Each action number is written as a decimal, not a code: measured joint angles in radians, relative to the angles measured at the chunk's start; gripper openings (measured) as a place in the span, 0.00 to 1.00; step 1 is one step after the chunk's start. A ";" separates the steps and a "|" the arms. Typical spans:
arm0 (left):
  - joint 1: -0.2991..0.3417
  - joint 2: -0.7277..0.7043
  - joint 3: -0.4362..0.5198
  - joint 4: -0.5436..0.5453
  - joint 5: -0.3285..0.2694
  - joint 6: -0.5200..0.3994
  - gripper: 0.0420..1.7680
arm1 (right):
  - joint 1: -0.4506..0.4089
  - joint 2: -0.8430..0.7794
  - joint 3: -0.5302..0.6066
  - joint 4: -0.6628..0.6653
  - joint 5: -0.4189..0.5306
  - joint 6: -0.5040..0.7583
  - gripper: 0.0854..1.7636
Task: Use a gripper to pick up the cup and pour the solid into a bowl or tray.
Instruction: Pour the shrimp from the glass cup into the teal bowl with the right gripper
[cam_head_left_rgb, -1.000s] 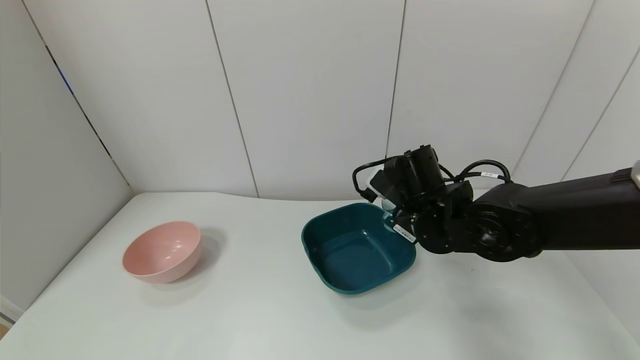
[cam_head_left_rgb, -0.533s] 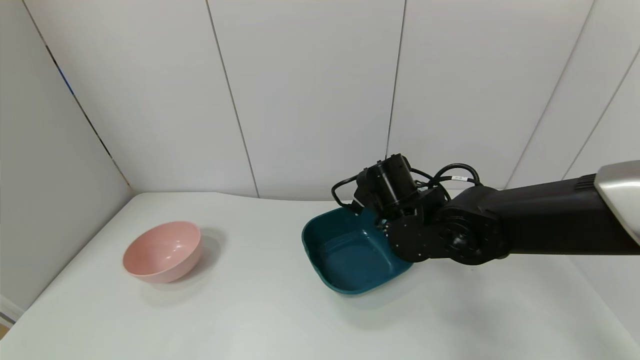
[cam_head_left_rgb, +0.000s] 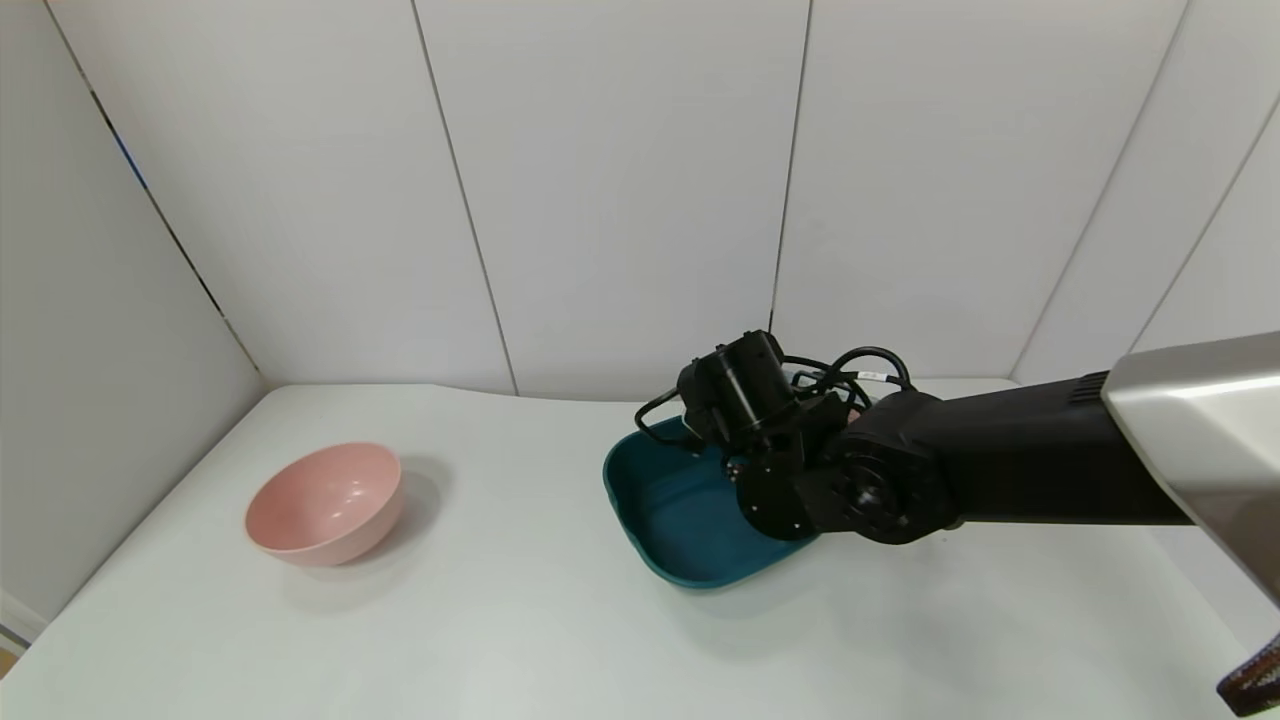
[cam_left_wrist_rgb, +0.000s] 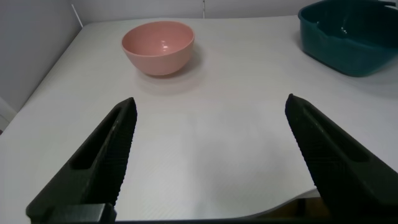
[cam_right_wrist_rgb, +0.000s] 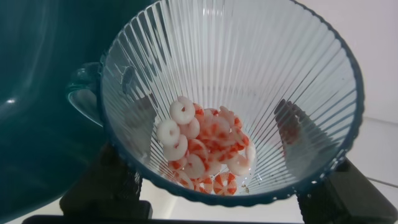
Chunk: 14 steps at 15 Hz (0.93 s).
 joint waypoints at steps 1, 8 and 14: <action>0.000 0.000 0.000 0.000 0.000 0.000 0.97 | 0.005 0.006 -0.005 0.000 -0.013 -0.021 0.75; 0.000 0.000 0.000 0.000 0.000 0.000 0.97 | 0.017 0.030 -0.030 -0.007 -0.073 -0.200 0.75; 0.000 0.000 0.000 0.000 0.000 0.000 0.97 | 0.035 0.050 -0.043 -0.011 -0.095 -0.309 0.75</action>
